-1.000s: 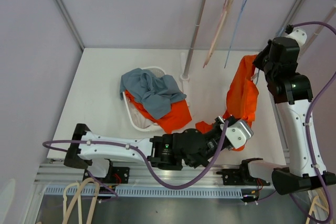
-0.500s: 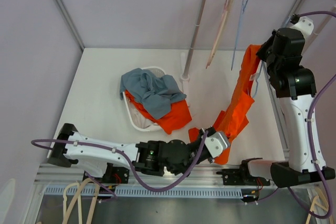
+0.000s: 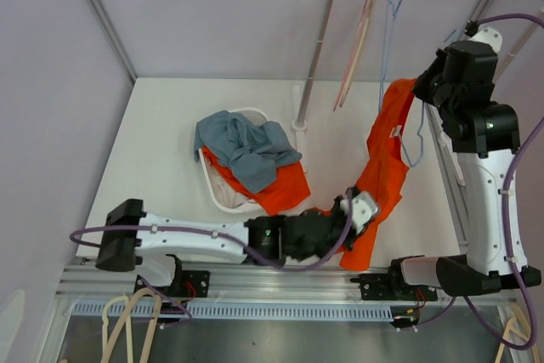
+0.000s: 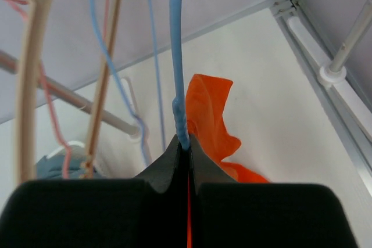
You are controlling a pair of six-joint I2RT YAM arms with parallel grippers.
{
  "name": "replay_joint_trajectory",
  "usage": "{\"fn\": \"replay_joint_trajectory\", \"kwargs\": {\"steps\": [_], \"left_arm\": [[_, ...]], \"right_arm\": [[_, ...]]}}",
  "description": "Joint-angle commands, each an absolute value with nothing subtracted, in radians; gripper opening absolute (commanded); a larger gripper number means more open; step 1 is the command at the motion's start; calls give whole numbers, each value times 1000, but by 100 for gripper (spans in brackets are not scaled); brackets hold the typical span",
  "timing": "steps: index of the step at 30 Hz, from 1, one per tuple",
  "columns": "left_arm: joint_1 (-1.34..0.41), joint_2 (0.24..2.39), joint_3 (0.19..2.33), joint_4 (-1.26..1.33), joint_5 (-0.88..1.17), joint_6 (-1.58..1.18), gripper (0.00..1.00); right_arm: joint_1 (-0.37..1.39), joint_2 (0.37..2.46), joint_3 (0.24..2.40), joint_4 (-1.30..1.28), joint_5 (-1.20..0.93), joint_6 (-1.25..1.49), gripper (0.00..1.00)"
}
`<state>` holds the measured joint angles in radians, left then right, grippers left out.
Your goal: Remove the t-shirt from the hanger
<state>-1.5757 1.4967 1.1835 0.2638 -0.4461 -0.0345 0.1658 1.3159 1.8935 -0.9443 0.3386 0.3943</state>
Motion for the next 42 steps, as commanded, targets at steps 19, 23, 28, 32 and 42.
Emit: {"fn": "replay_joint_trajectory", "kwargs": {"steps": [19,23,28,32,42], "left_arm": [[-1299,1787,1540,-78,-187,-259,1],[-1311,1776,1461,-65,-175,-276,1],[-1402,1628,1339,-24,-288,-201,1],[-1420,1482,1306,-104,-316,-181,1],[-1209,1171,1419,-276,-284,-146,1]], "right_arm": [[158,1184,2069,-919,233,204,0],[158,1192,1993,-755,186,150,0],[156,1273,1983,-635,202,71,0],[156,1354,2077,-664,278,28,0],[156,1397,2083,-605,359,-17,0]]}}
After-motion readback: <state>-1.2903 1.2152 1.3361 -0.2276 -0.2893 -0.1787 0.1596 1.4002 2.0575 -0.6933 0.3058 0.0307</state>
